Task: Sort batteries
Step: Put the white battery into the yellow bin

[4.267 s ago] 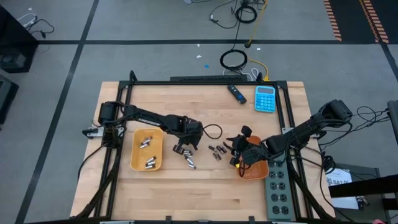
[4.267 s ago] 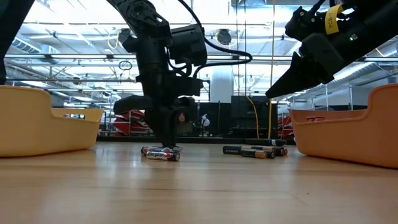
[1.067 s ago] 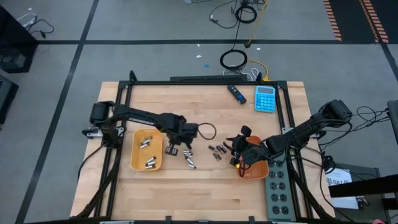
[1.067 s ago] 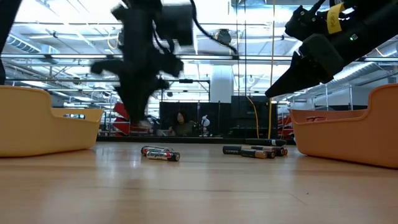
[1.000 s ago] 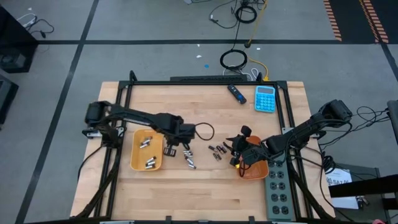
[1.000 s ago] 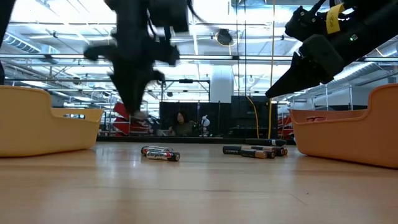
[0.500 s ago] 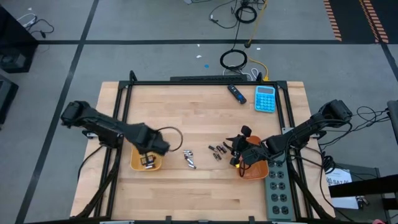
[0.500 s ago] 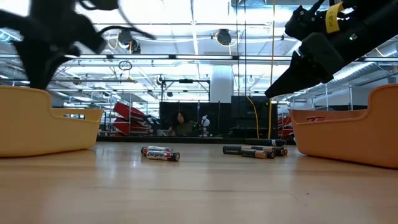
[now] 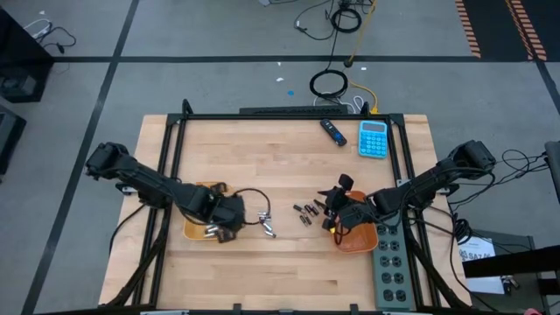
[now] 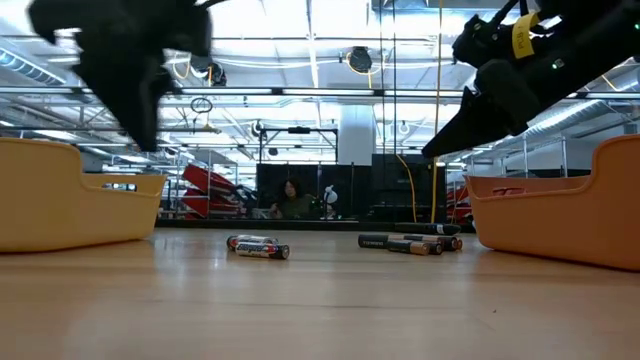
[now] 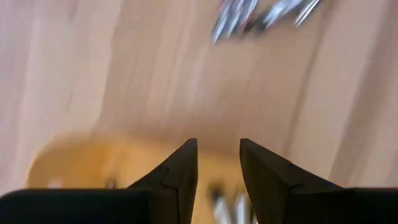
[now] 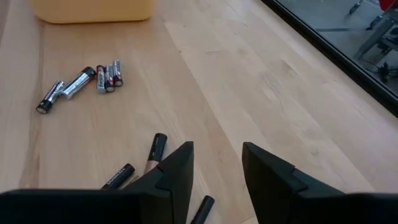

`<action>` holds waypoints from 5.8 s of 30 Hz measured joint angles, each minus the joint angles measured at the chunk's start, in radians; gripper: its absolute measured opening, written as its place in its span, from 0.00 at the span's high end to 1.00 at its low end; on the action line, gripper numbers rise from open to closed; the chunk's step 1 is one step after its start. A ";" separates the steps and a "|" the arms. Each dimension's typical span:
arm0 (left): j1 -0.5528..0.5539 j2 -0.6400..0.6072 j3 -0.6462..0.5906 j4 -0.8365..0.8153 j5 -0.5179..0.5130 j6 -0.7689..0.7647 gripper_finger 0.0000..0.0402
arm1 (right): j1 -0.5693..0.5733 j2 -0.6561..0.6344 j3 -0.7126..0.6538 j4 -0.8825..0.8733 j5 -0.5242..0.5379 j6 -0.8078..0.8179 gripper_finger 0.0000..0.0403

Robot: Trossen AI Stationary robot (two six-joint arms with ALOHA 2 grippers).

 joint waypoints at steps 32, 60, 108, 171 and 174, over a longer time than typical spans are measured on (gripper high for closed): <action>-0.022 0.437 0.102 0.621 -0.006 0.594 0.68 | 0.029 0.000 0.000 -0.002 -0.022 0.048 0.68; 0.020 0.469 0.154 0.536 0.154 0.652 0.95 | 0.029 0.000 0.000 -0.008 -0.021 0.048 0.68; 0.051 0.442 0.330 -0.630 0.104 0.277 0.73 | 0.042 0.000 0.000 -0.009 -0.021 0.052 0.68; 0.100 0.233 -0.086 0.742 0.191 0.775 0.71 | 0.053 0.000 0.000 -0.018 0.077 0.094 0.68; 0.099 0.258 -0.072 0.750 0.209 0.768 0.66 | 0.053 0.000 0.000 -0.014 0.076 0.079 0.68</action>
